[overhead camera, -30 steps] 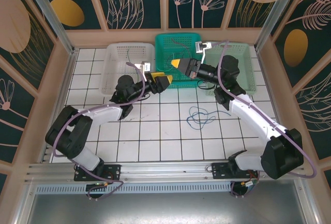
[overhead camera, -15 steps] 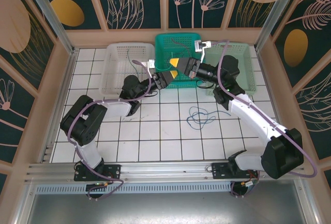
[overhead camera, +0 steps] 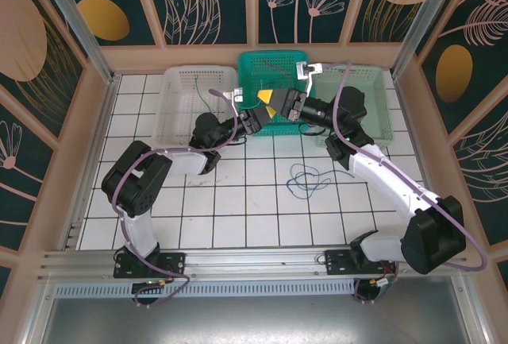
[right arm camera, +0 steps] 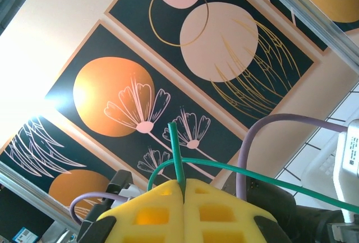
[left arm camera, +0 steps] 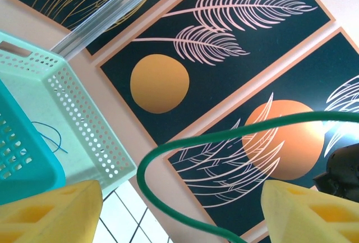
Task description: Untangle the cables
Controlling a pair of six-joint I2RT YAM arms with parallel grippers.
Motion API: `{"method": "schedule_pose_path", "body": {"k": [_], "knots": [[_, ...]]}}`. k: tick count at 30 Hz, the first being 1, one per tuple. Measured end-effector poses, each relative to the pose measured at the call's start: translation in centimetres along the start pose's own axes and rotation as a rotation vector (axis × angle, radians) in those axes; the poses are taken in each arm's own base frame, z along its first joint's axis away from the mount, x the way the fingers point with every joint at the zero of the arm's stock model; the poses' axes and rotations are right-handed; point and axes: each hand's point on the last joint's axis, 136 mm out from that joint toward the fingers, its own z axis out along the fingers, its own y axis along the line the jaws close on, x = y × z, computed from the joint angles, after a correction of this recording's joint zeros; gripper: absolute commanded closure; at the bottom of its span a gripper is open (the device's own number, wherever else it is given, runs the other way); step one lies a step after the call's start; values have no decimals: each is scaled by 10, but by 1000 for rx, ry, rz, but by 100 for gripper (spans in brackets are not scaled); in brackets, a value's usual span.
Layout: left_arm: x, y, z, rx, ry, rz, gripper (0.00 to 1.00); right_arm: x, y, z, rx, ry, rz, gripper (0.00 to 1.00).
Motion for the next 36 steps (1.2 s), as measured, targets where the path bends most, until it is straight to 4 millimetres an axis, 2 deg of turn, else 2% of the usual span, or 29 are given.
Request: {"method": "schedule_pose_path", "body": {"k": [2,7,11,18,23,27,30,36], "knots": [[0,0,1,1,1,-3,37,0,1,0,-2,0,-2,100],[2,2,2,2,8,-5,43,0,1,0,-4,0,-3,100],[2,2,2,4,6,-4,59,1,2,1,-8,1,-1,100],[3,4,2,-3,10,14,93,1,2,1,-8,1,-2,100],[10,16,2,-52,34,39,96,-5,5,-4,-3,-17,-15,100],[20,33,0,-122,72,70,100,-21,8,-17,23,-60,-36,100],[24,44,-5,-184,91,107,100,-31,10,-25,36,-88,-50,100],[23,59,-19,-330,115,241,100,-37,6,-37,71,-103,-31,100]]}}
